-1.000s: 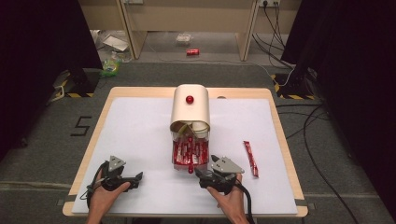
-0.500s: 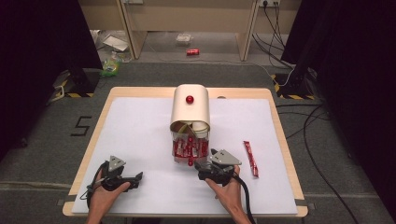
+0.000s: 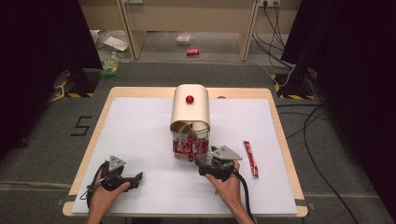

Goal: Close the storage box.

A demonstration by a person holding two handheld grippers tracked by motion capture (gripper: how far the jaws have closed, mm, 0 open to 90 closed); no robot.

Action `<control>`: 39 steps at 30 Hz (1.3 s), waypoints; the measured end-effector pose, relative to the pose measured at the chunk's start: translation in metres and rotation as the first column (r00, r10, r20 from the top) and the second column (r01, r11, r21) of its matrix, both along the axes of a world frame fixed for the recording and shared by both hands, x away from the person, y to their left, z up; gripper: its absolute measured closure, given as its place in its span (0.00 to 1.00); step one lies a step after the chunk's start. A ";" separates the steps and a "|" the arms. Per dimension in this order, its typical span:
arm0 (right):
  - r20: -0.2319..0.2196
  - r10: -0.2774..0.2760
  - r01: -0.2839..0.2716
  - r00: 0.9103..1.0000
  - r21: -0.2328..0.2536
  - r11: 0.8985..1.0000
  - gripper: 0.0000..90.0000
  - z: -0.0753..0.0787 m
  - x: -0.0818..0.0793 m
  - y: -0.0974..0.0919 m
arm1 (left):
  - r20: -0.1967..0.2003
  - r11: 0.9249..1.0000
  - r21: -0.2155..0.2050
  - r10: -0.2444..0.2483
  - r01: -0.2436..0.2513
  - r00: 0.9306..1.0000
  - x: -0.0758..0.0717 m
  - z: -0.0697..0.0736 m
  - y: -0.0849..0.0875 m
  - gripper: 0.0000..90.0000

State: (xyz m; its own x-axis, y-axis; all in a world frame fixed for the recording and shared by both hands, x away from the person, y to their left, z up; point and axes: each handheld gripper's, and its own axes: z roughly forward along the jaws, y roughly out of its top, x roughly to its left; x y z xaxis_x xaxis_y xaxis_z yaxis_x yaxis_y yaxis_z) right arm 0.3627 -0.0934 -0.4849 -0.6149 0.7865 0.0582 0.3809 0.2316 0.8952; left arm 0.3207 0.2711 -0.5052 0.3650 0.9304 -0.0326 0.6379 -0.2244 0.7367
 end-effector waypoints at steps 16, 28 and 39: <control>0.032 -0.007 0.008 0.999 -0.038 0.999 0.23 0.006 0.008 0.002 | 0.000 1.000 0.000 0.000 0.000 1.000 0.000 0.000 0.000 0.06; 0.026 -0.035 0.036 0.999 -0.029 0.999 0.23 0.005 0.013 -0.002 | -0.001 1.000 0.000 0.000 0.000 1.000 0.000 0.000 0.000 0.06; 0.032 -0.060 0.060 0.998 -0.021 0.998 0.24 0.003 0.018 -0.003 | -0.001 1.000 0.000 0.000 0.000 1.000 0.000 0.000 0.000 0.06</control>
